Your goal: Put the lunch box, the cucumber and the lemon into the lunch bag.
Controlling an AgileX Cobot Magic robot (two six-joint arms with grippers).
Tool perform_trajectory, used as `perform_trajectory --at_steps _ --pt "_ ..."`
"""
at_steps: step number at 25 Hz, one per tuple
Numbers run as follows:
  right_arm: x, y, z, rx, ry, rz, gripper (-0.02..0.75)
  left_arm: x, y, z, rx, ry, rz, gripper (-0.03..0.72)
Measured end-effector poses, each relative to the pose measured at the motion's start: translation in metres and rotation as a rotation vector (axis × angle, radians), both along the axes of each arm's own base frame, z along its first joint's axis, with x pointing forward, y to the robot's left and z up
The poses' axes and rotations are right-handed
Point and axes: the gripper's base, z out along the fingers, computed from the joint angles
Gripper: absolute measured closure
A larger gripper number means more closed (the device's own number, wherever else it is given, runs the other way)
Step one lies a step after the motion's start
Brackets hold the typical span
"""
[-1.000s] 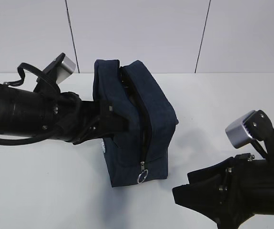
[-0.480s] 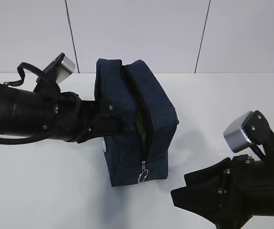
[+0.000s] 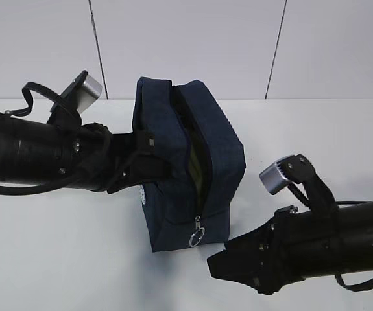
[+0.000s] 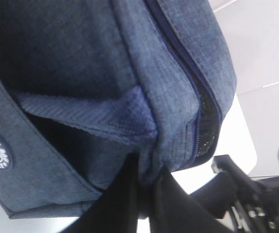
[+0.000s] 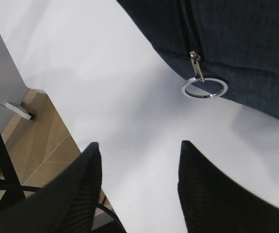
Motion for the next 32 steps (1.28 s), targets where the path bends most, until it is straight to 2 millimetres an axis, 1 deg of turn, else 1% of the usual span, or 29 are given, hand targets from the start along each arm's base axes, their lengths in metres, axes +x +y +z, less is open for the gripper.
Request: perform_trajectory --at_steps 3,6,12,16,20,32 --pt "0.004 0.002 -0.010 -0.012 0.036 -0.002 0.345 0.000 0.000 0.000 0.000 0.000 0.000 0.690" --pt "0.008 0.003 -0.014 -0.016 0.053 -0.001 0.346 0.000 0.000 0.000 0.000 0.000 0.000 0.690" --pt "0.024 0.009 -0.016 -0.009 0.044 0.001 0.345 0.000 0.000 0.000 0.000 0.000 0.000 0.690" --pt "0.035 0.013 -0.022 -0.011 0.053 -0.001 0.332 0.000 0.000 0.000 0.000 0.000 0.000 0.690" --pt "0.040 0.016 -0.029 -0.018 0.070 -0.001 0.327 0.000 0.000 0.000 0.000 0.000 0.000 0.690" --pt "0.065 0.024 -0.035 -0.018 0.047 -0.001 0.327 0.000 0.000 0.000 0.000 0.000 0.001 0.691"
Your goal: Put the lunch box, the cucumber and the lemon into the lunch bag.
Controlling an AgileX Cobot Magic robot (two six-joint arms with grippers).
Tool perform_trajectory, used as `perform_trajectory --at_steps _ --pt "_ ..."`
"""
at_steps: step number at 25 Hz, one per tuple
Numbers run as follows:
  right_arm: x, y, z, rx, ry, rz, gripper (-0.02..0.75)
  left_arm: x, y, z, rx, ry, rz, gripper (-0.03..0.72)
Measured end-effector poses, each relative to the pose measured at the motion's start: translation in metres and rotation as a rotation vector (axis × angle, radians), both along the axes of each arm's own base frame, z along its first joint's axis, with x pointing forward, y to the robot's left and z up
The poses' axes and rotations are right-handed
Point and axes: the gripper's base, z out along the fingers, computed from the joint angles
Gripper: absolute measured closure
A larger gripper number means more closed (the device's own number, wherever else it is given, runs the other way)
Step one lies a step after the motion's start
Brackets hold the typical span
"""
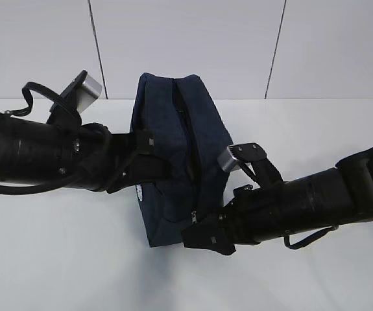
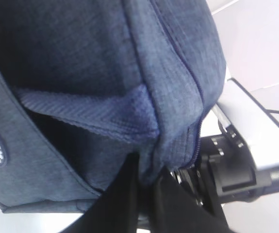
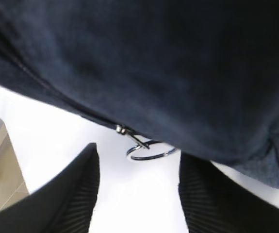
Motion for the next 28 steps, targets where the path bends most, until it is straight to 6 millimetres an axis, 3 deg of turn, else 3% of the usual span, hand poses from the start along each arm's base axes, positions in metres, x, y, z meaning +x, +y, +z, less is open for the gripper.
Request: perform_trajectory --at_steps 4,12,18,23,28 --pt "0.0040 -0.0013 -0.0030 -0.032 -0.005 -0.019 0.354 0.0000 0.0000 0.0000 0.000 0.000 0.000 0.691" --pt "0.0053 -0.0021 -0.0044 -0.048 -0.005 -0.030 0.615 -0.0002 -0.0002 0.0001 -0.002 0.000 -0.003 0.691" --pt "0.0053 -0.0023 -0.0045 -0.049 -0.004 -0.032 0.652 -0.0004 -0.0004 0.0003 -0.006 0.001 -0.005 0.691" --pt "0.0038 -0.0010 -0.0037 -0.034 0.002 -0.014 0.730 -0.0003 -0.0003 0.0003 -0.004 0.001 -0.003 0.691" --pt "-0.0014 -0.0013 -0.0059 -0.060 0.024 0.043 0.730 0.0003 0.0002 -0.0001 0.002 -0.001 0.004 0.691"
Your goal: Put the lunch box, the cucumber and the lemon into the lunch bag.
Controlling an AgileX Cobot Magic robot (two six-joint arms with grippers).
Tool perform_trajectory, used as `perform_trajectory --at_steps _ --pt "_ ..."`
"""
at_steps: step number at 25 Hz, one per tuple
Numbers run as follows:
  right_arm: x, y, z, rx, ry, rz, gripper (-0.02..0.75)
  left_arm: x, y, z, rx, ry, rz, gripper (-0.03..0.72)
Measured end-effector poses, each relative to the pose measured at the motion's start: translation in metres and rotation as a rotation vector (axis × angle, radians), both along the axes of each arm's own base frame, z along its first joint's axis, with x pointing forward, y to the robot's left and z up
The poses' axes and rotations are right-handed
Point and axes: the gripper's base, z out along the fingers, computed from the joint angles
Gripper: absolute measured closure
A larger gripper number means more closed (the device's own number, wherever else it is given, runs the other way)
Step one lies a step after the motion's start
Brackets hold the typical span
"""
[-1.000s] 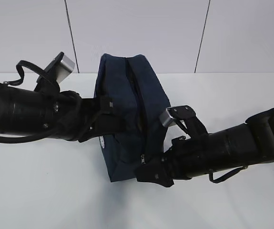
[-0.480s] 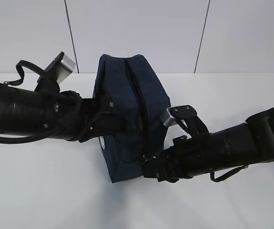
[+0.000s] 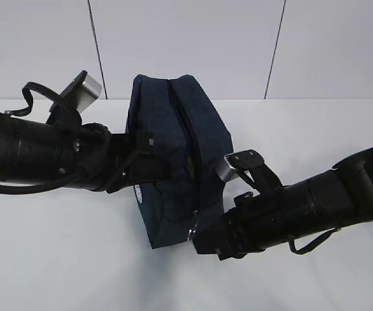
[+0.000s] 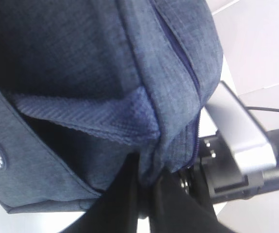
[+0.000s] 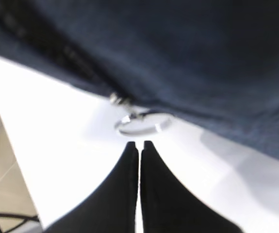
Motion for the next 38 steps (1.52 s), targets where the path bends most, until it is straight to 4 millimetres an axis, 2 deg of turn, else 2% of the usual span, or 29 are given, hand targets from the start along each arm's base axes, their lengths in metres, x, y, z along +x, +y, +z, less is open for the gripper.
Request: perform_trajectory --at_steps 14,15,20,23,28,30,34,38 --pt "-0.006 0.000 -0.001 -0.014 0.022 0.075 0.713 0.002 0.002 -0.001 0.018 -0.004 0.022 0.691" --pt "-0.007 0.000 -0.001 -0.012 0.024 0.075 0.682 0.002 0.002 -0.001 0.018 -0.004 0.022 0.691" --pt "-0.003 0.002 0.001 0.030 0.044 0.002 0.391 0.001 0.001 -0.001 0.009 -0.001 0.013 0.691" --pt "0.000 0.002 0.003 0.058 0.053 -0.046 0.345 0.000 0.000 0.000 -0.006 0.002 -0.002 0.691" --pt "0.004 0.001 0.003 0.061 0.055 -0.107 0.350 -0.002 -0.002 0.002 -0.030 0.008 -0.029 0.691" --pt "0.005 0.001 0.003 0.058 0.055 -0.114 0.390 -0.003 -0.003 0.002 -0.035 0.009 -0.034 0.691" --pt "0.005 0.001 0.003 0.055 0.055 -0.116 0.521 -0.003 -0.003 0.002 -0.035 0.009 -0.034 0.691" --pt "0.005 0.001 0.003 0.055 0.052 -0.114 0.576 -0.003 -0.003 0.002 -0.035 0.009 -0.034 0.691"
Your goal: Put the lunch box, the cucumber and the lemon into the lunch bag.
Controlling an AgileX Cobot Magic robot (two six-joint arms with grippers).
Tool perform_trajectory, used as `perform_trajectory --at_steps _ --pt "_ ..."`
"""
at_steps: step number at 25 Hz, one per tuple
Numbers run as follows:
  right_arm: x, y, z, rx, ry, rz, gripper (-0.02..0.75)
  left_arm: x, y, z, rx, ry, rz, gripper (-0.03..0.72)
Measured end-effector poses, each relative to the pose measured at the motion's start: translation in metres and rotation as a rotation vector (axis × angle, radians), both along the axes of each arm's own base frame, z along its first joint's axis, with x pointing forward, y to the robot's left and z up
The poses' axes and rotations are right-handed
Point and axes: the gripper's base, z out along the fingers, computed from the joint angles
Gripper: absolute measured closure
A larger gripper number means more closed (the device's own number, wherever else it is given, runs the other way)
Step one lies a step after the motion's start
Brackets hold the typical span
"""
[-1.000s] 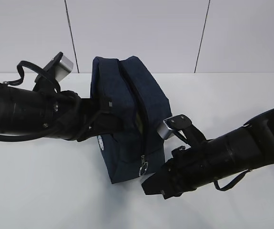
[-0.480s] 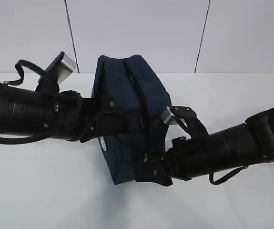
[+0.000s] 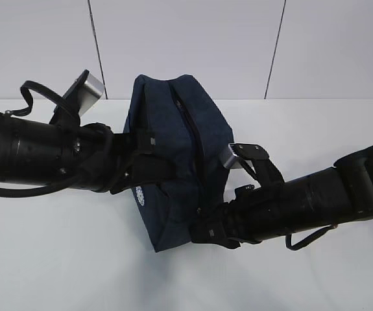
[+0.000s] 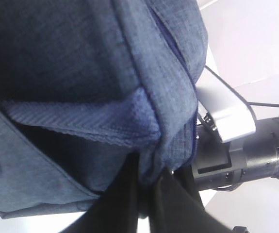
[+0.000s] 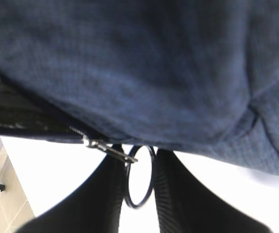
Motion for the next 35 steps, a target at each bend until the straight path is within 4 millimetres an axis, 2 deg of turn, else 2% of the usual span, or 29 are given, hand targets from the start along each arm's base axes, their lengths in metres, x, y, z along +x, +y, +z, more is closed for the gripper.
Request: perform_trajectory --at_steps 6,10,20,27,35 --pt "0.000 0.000 0.000 -0.007 -0.004 0.008 0.603 0.000 0.000 0.000 0.004 -0.001 0.004 0.691" --pt "0.000 0.000 -0.001 -0.015 -0.006 0.013 0.727 0.000 0.000 0.000 0.005 -0.001 0.006 0.691" --pt "-0.002 -0.001 -0.001 -0.035 -0.010 0.047 0.730 0.001 0.001 -0.001 0.012 -0.003 0.013 0.691" --pt "-0.006 -0.005 0.015 -0.093 -0.075 0.094 0.730 0.002 0.002 -0.001 0.024 -0.006 0.026 0.691" --pt "-0.012 -0.006 0.014 -0.118 -0.047 0.152 0.730 0.002 0.002 -0.002 0.025 -0.006 0.027 0.691"
